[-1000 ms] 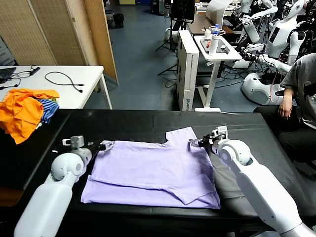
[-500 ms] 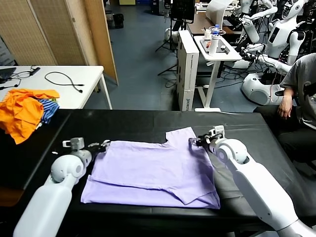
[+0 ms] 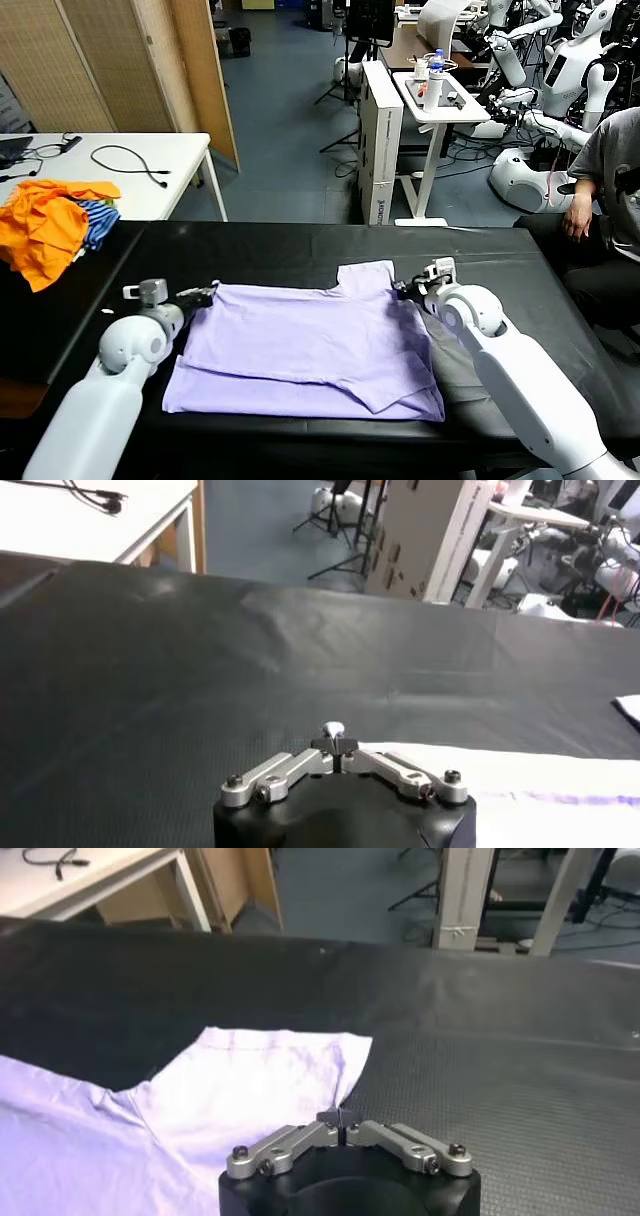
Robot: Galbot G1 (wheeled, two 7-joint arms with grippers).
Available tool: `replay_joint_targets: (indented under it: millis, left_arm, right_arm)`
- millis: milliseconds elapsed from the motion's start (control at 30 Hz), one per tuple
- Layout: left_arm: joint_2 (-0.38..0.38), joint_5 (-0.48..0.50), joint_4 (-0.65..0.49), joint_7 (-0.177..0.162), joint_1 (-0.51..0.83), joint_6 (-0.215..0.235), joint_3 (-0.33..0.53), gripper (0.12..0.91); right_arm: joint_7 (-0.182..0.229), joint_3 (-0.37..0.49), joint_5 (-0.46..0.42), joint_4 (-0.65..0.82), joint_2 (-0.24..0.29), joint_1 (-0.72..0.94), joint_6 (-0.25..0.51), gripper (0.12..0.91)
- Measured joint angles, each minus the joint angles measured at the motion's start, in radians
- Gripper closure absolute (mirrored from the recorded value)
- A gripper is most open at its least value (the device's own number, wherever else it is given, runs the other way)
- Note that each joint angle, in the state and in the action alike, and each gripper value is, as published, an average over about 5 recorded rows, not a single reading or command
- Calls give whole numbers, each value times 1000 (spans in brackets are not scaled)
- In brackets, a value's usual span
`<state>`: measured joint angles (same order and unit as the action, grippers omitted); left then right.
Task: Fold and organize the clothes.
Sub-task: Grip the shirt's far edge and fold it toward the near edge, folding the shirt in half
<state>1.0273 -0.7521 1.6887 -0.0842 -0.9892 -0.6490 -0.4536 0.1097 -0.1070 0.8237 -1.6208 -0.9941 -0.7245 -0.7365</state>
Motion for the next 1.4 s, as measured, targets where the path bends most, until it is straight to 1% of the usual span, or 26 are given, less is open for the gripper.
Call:
replay_joint_targets:
  millis: [200, 367, 567, 800, 1033, 1400]
  left_arm:
    - [-19, -21, 68, -5, -49, 3, -43, 883]
    - [-19, -23, 144, -4, -113, 8, -87, 883]
    - [-15, -18, 259, -8, -211, 10, -131, 883]
    - [-21, -14, 367, -17, -314, 6, -160, 883]
    - [-8, 36, 426, -6, -408, 6, -184, 883]
    - [20, 106, 449, 11, -520, 20, -212, 883]
  right_arm:
    - [12, -54, 21, -104, 24, -52, -1, 885]
    - [25, -114, 29, -216, 55, -123, -1, 885]
    - [41, -195, 21, -345, 99, -244, -1, 885]
    - [43, -276, -3, -455, 144, -411, -1, 885]
    - [50, -329, -36, -540, 148, -550, 0, 885]
    - [43, -367, -117, -638, 130, -734, 0, 885]
